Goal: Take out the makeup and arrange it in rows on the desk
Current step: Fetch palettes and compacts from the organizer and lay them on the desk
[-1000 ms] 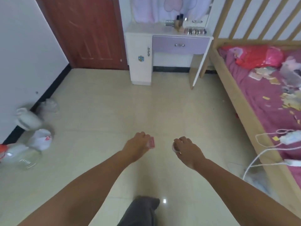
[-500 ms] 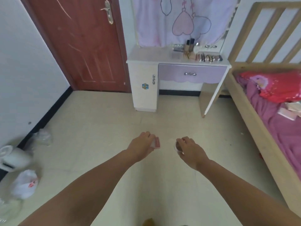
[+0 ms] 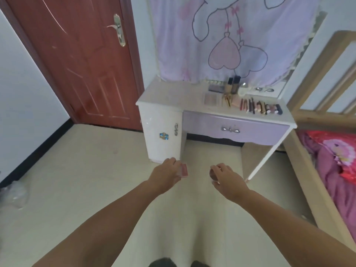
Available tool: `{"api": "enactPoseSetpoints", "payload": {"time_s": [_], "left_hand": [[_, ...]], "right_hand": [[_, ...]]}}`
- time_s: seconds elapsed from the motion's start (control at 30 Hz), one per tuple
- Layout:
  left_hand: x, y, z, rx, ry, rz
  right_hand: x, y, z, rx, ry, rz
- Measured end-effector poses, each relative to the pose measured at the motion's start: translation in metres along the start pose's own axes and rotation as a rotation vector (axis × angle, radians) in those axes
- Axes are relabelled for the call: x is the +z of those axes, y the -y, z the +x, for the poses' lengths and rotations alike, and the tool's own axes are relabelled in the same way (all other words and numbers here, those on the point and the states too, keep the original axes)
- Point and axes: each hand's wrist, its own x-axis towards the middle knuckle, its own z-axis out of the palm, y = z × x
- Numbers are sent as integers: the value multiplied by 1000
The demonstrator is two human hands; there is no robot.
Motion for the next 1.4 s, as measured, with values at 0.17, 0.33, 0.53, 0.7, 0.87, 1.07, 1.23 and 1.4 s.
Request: {"api": "enactPoseSetpoints", "payload": {"time_s": [0.17,0.33,0.53,0.7,0.87,1.07,1.23,1.4], "left_hand": [[-11,42,97,-45,22,-8],[-10,112,224,-53,35,-22],[-37,191,383,37,86,-17],[-52,223,496,84,140,-63],[-43,233,600,107,171,-83],[-19,237,708,77,241,-105],[1,238,756,59,309,-148],[17,240,769,103,333,-119]], "right_hand": [[-17,-34,116,-28,35,13],[-17,-54,261,-27,31,52],[-38,-76,415,113,21,179],[-58,-113,502,221,30,232],[-63,-161,591,279,39,235],[-54,-213,679,248,116,220],[-43,-236,721,189,156,146],[-32,-243,732,157,157,119]]}}
